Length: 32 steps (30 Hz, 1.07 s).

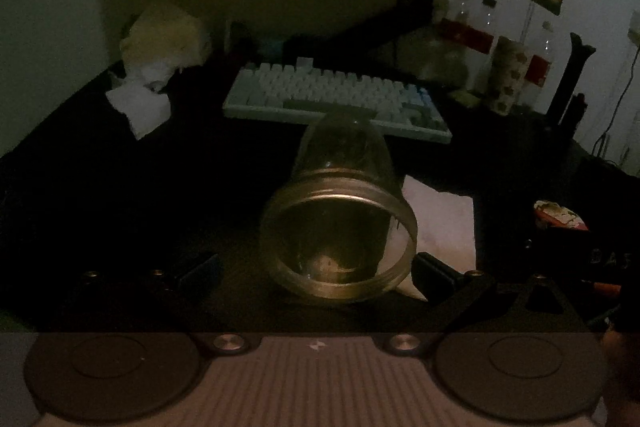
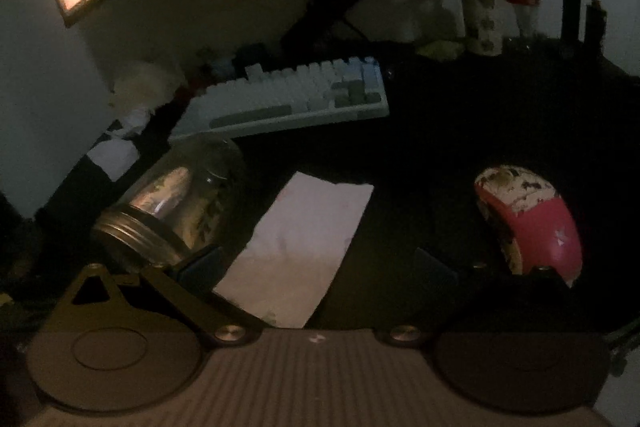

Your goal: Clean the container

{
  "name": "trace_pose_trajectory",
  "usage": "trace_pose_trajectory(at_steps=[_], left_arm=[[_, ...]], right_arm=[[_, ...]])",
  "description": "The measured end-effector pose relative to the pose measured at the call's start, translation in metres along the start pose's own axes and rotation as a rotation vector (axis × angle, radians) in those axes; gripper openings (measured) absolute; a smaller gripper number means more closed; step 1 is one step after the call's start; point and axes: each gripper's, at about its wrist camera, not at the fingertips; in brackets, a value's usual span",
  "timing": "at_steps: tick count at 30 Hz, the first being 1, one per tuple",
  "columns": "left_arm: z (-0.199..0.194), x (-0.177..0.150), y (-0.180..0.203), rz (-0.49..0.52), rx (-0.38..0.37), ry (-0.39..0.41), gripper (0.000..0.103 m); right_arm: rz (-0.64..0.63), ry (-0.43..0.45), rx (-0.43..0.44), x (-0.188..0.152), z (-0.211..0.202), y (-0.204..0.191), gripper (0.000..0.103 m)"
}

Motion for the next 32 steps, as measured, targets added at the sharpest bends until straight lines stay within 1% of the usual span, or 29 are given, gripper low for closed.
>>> trace_pose_trajectory(at_steps=[3,6,9,14,19,25,32], left_arm=[[-0.001,-0.001,0.002,0.005,0.01,-0.001,0.103],[0.001,0.0,0.002,0.001,0.016,-0.009,0.103],[0.003,0.001,0.001,-0.002,0.03,0.0,0.103],[0.005,0.002,-0.002,-0.007,0.023,-0.004,0.103],[0.011,0.002,-0.003,-0.007,0.022,-0.02,0.103],[0.008,0.001,-0.005,-0.024,0.023,0.002,0.103],[0.007,0.001,-0.003,-0.018,0.024,-0.001,0.103]], right_arm=[[-0.011,0.002,0.02,-0.002,-0.002,0.0,0.103],[-0.022,0.022,0.022,-0.006,-0.002,-0.007,0.103],[-0.034,0.032,0.024,-0.008,-0.002,-0.012,0.103],[-0.051,0.032,0.017,-0.008,0.001,-0.014,0.103],[-0.041,0.037,0.018,-0.008,0.003,-0.01,0.103],[-0.037,0.04,0.02,-0.006,0.003,-0.007,0.103],[-0.047,0.038,0.024,-0.005,0.004,-0.005,0.103]])
Point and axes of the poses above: each gripper's, at about its wrist camera, not at the fingertips, and z roughly the way its jaws point, y to its right, x to its top, and after that the axes turned 14 degrees about -y, right-handed
